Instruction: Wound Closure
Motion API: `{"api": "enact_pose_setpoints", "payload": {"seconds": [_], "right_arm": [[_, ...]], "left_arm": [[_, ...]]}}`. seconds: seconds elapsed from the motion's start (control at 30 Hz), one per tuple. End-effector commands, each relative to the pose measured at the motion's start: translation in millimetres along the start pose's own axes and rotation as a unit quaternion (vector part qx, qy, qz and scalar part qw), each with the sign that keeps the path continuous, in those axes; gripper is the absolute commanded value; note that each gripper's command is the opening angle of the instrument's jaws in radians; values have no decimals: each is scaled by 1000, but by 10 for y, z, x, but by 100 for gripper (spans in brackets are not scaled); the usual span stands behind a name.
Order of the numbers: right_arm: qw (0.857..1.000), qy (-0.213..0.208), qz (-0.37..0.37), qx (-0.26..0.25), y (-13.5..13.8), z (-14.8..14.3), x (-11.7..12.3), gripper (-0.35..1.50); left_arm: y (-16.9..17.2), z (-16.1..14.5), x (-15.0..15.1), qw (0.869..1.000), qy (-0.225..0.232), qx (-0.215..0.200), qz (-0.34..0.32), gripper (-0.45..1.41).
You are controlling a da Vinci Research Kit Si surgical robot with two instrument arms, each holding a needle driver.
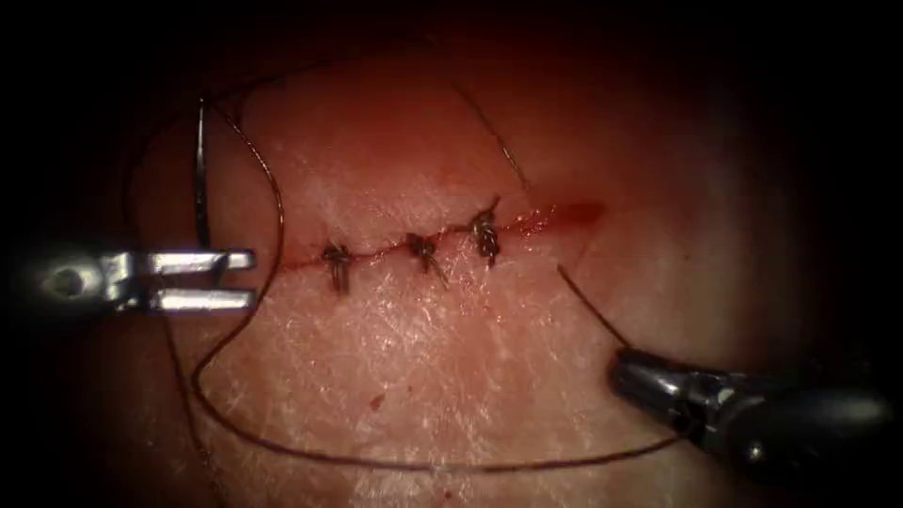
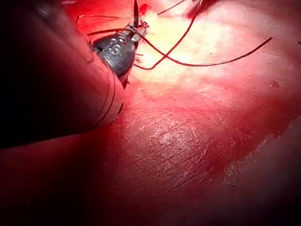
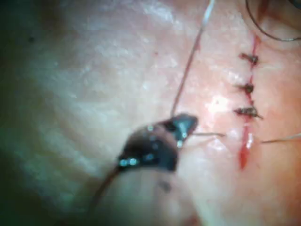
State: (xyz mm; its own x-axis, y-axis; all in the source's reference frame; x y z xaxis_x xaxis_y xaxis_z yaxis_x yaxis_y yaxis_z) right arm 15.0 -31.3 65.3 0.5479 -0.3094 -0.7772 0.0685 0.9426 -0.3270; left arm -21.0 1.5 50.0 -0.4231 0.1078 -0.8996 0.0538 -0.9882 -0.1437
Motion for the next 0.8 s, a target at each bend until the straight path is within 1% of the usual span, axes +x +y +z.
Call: {"api": "enact_pose_setpoints", "payload": {"seconds": [0.03,0.13,0.2,0.23,0.37,0.6,0.8], "right_arm": [[1000,10,2,7,-19,2,23,-35],[1000,22,1,15,-28,0,47,-35],[999,29,-1,22,-35,0,69,-35],[999,29,-1,22,-35,0,69,-35],[999,35,-3,34,-39,1,88,-35],[998,42,-5,48,-44,1,101,-35],[996,52,-4,71,-57,0,111,-35]], "left_arm": [[1,9,-6,1000,1,-1,0,-45],[1,10,-7,1000,0,0,1,-45],[1,10,-7,1000,-1,-1,1,-45],[1,10,-7,1000,-1,-1,1,-45],[1,10,-8,1000,-1,-1,1,-45],[1,10,-8,1000,-2,-2,2,-45],[2,10,-8,1000,-2,-2,2,-45]]}}
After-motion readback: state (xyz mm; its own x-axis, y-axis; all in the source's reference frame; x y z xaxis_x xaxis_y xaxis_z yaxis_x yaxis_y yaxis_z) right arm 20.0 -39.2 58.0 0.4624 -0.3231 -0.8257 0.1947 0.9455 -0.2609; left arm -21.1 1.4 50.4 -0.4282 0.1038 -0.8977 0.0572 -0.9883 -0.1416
